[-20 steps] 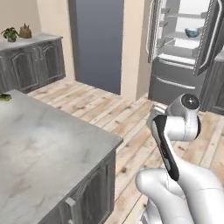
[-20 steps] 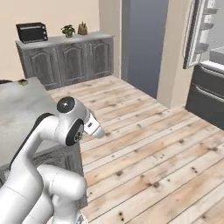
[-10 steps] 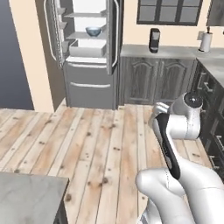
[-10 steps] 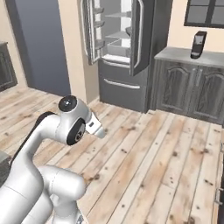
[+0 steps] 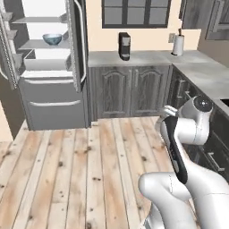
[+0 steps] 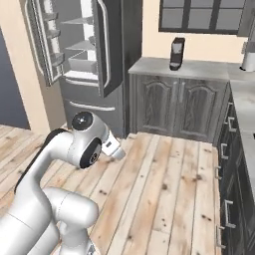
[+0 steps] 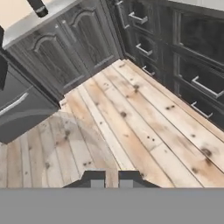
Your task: Move the glass cup from next to the sink to the open cabinet. Then, move the bowl with the garlic to the fridge to clear the area for faucet cleaning.
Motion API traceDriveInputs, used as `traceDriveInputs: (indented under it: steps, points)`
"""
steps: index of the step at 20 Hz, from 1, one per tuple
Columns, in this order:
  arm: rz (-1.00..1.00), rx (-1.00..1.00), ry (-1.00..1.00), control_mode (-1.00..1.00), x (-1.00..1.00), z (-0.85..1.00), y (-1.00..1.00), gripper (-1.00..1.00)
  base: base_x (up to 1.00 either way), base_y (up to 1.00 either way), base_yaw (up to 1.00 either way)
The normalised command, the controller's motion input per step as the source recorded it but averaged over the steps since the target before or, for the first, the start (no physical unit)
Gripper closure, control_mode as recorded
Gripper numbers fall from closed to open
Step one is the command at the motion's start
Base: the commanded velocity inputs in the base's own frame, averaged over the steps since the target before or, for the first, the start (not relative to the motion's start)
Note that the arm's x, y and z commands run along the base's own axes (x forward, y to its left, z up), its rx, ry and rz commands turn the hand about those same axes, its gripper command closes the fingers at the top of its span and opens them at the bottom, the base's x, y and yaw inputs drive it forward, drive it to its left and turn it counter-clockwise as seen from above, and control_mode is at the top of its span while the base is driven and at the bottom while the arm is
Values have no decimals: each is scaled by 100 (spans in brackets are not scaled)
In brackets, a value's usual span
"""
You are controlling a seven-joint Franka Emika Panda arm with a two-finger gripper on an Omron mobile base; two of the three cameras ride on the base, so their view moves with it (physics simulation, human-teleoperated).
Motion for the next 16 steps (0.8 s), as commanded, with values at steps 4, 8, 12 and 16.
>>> traceDriveInputs:
  steps: [4, 8, 12, 16]
  points:
    - [0, 0, 0, 100, 0, 0, 0, 100, 100, 5, -49]
    - [0, 0, 0, 100, 0, 0, 0, 100, 100, 28, -47]
    - [0, 0, 0, 100, 0, 0, 0, 100, 100, 41, -44]
    - [0, 0, 0, 100, 0, 0, 0, 100, 100, 56, -47]
